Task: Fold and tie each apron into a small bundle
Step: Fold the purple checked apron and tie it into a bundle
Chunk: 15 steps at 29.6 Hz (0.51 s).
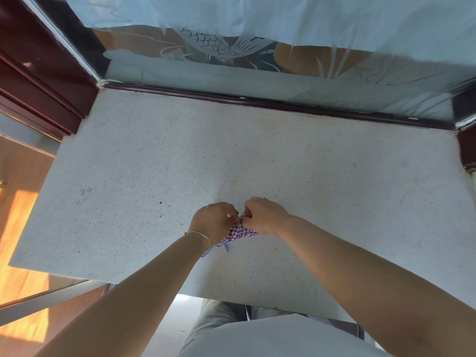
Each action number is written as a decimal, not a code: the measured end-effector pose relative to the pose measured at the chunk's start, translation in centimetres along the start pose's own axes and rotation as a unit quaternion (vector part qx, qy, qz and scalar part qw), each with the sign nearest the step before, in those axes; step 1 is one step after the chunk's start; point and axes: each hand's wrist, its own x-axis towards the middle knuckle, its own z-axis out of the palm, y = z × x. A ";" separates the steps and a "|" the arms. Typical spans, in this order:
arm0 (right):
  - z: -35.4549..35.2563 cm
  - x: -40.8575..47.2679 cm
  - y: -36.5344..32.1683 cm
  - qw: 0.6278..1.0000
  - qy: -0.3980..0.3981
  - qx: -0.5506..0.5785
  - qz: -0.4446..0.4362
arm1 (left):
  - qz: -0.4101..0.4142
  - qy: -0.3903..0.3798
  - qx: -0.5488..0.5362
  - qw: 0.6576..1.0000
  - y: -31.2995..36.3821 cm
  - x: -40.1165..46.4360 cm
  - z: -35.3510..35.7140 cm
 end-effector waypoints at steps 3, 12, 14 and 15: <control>0.1 -0.4 0.2 0.999 0.038 -0.002 -0.001 | -0.084 -0.035 -0.132 0.987 -0.5 0.6 -1.2; -0.4 -2.0 2.5 0.945 0.060 0.304 0.103 | -0.096 -0.119 -0.366 0.918 -2.1 -0.7 -3.1; -0.8 -2.6 2.3 0.926 0.076 0.350 0.118 | -0.075 -0.074 -0.353 0.930 -0.7 -0.6 -3.8; -1.0 -2.9 2.1 0.916 0.085 0.372 0.122 | -0.053 -0.056 -0.333 0.940 0.1 -0.4 -4.4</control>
